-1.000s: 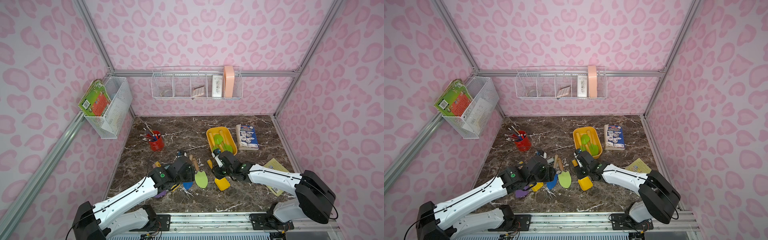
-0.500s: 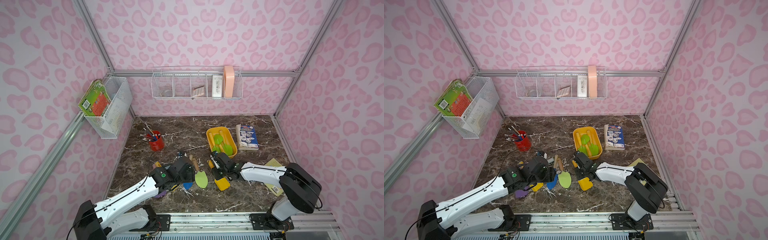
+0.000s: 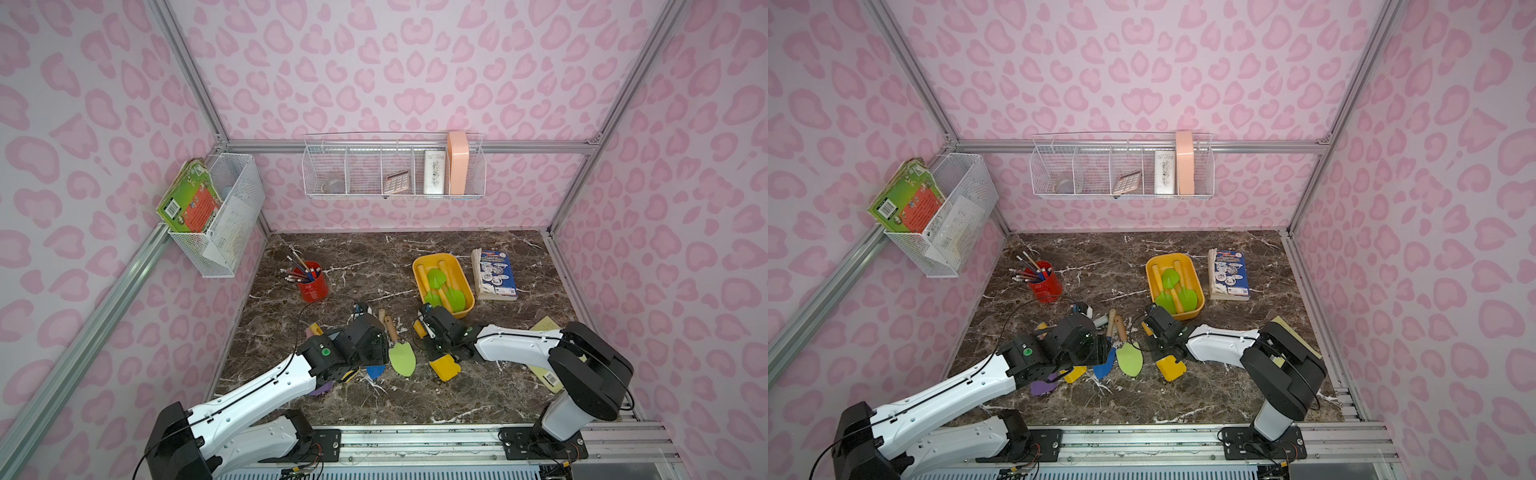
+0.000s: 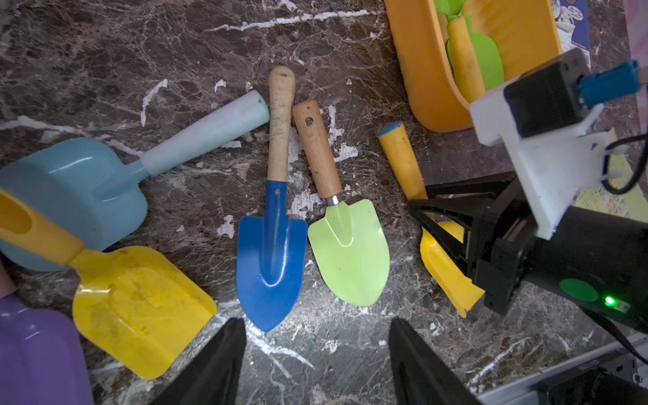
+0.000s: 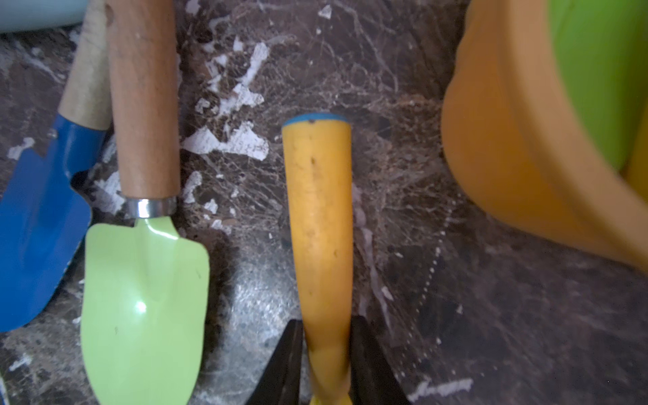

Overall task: Put the shovel into the storage box
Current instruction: Pick up the shovel from the center of the board, then place the shovel in the storage box.

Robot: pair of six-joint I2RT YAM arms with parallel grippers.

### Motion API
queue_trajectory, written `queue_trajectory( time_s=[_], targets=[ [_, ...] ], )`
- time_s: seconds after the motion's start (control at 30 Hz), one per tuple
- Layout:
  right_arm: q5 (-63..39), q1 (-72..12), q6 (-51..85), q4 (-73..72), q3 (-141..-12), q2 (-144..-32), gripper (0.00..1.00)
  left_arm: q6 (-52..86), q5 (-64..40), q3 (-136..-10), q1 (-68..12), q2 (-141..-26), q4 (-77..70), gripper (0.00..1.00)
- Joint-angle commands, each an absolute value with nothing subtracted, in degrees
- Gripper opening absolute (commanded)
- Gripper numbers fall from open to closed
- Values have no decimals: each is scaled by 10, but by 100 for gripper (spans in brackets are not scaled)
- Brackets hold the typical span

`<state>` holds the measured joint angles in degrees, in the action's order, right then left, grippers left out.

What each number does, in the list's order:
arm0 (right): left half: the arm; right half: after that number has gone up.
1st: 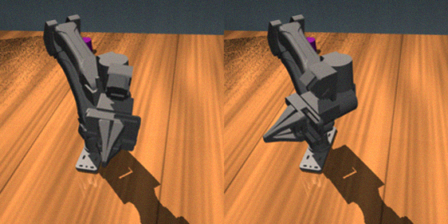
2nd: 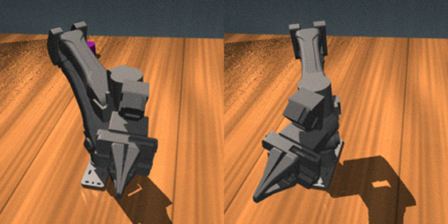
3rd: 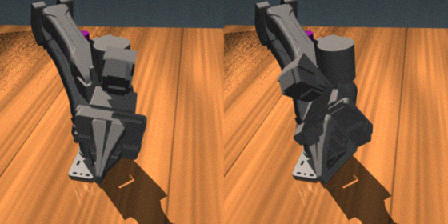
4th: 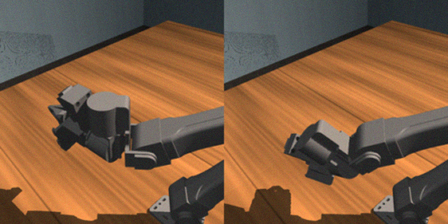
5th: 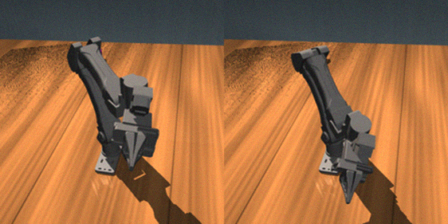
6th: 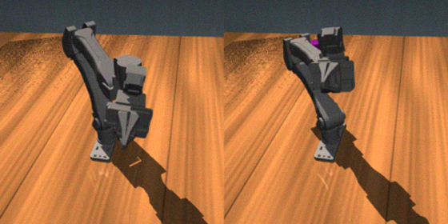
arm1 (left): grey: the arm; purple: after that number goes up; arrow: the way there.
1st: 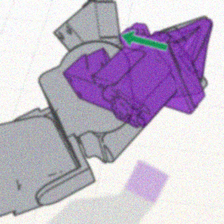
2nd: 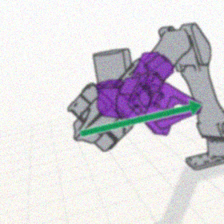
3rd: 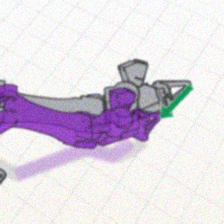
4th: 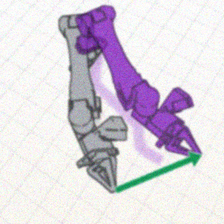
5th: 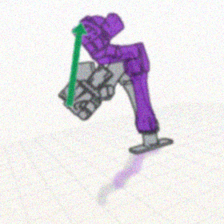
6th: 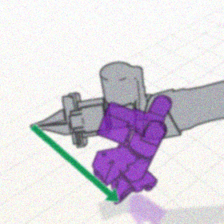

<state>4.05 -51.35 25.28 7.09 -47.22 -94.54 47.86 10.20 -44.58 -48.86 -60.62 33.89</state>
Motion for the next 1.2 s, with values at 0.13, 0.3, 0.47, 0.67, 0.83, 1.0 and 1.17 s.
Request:
queue_trajectory(
  time_s=[0.13,0.3,0.47,0.67,0.83,1.0,1.17],
  targets=[
    [47,-514,251,63,-473,-956,23,479,109,-444,-488,-603,336,70],
    [46,-514,249,60,-470,-956,17,480,109,-443,-487,-602,335,70],
    [52,-514,240,78,-481,-927,11,480,109,-445,-487,-603,333,70],
    [55,-514,227,120,-508,-859,10,478,103,-448,-487,-612,321,70],
    [75,-513,224,155,-538,-819,10,477,90,-453,-488,-631,300,70],
    [90,-486,204,172,-564,-807,10,474,69,-467,-488,-665,271,70],
    [87,-439,185,166,-590,-805,9,469,55,-489,-494,-699,246,70]
  ],
)
